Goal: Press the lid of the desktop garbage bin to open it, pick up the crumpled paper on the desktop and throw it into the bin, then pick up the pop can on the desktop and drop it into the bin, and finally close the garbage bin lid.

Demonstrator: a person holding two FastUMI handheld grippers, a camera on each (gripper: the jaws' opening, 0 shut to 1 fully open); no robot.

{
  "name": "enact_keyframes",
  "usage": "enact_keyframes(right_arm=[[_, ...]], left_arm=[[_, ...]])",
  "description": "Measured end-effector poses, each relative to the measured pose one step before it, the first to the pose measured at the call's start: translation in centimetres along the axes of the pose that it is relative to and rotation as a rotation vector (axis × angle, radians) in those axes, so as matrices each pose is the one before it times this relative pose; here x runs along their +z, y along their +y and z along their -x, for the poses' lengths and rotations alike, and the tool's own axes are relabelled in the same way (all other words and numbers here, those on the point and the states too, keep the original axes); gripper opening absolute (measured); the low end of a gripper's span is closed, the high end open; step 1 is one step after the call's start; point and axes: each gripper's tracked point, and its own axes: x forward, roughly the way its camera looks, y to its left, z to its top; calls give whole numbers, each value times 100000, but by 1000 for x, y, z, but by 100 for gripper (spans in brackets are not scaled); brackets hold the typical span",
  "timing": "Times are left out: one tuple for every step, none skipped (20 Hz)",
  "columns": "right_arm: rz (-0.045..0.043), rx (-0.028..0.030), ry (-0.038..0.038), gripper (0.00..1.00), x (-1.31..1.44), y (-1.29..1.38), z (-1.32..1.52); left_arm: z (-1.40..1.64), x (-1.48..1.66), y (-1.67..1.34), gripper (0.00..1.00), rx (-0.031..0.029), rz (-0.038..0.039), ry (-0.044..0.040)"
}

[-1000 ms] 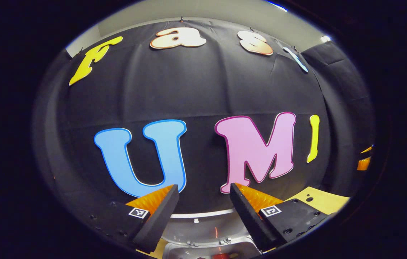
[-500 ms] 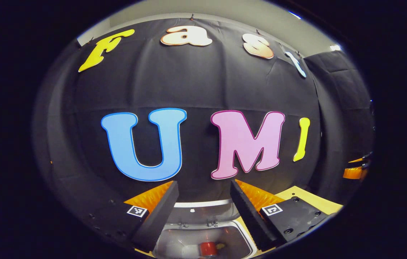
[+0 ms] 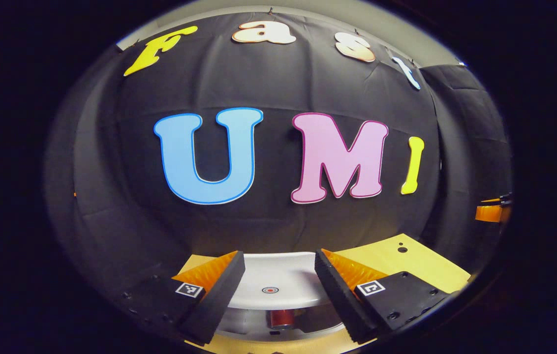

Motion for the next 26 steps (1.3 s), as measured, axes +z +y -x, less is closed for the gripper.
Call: enact_keyframes(right_arm=[[145,-63,682,97,-300,34,151],[181,-36,534,97,-298,22,87],[241,-21,733,97,-356,-16,23],[323,87,728,97,-399,68,63],[366,-49,656,97,-341,-49,55],[207,-8,705,97,-413,-56,-1],[-115,163,673,97,-376,65,33],[-309,295,790,97,-315,35,5],[-252,-197,567,97,-362,-65,64],[-28,-393,-537,97,-106,-161,128],[260,-100,-470,97,45,-107,-2],[343,-175,129,97,-205,-160,-118],[-168,-83,605,97,-323,-69,-6],[-717,-9,571,97,-179,-47,75],[-958,-46,196,97,-119,-91,-104],[-668,-260,20,97,-83,-55,-35],[-323,-246,-308,97,-65,-98,75],[-152,3,-40,97,-147,36,-1],[-122,254,93,97,-183,117,3],[-174,21,99,97,-204,59,-31],[-352,-4,-139,97,-68,88,124],[-542,-323,-926,97,120,82,235],[-364,1,-1796,97,447,242,319],[312,-120,-2230,97,572,215,399],[910,-582,-2016,97,500,207,487],[517,-468,-1966,97,267,69,693]], left_arm=[[170,-1150,-75,97,361,-156,1083],[118,-1076,-117,97,165,-415,1192],[218,-811,17,99,354,-200,735],[61,-539,-12,99,552,-329,34],[-51,-519,83,100,818,-440,-45],[-23,-483,25,100,915,-347,211],[-85,-863,-30,100,887,-284,1314],[346,-633,-133,100,534,-151,1319],[-109,696,44,100,421,-1680,-3853],[-49,-486,-72,100,276,-1278,1740],[11,446,27,100,-4,-333,-1809],[75,-372,-97,100,-419,304,-845],[-109,-312,-63,100,80,247,-613],[-140,162,-44,100,355,-532,-1402],[-29,-610,-136,100,349,-731,506],[-86,-13,10,100,262,209,-758],[28,-193,-8,100,-166,1066,-150],[-193,140,4,100,-352,2460,-1838],[206,61,36,100,-575,1335,-2236],[-87,-79,40,100,-233,-1142,169],[-72,143,43,100,-67,-1224,-22],[2,270,-38,100,314,-1028,938],[486,148,77,100,1936,475,1470],[618,990,-43,100,2136,1828,-2039],[930,1420,-568,96,225,2280,-3585],[988,1731,-726,96,-155,933,-3580]])
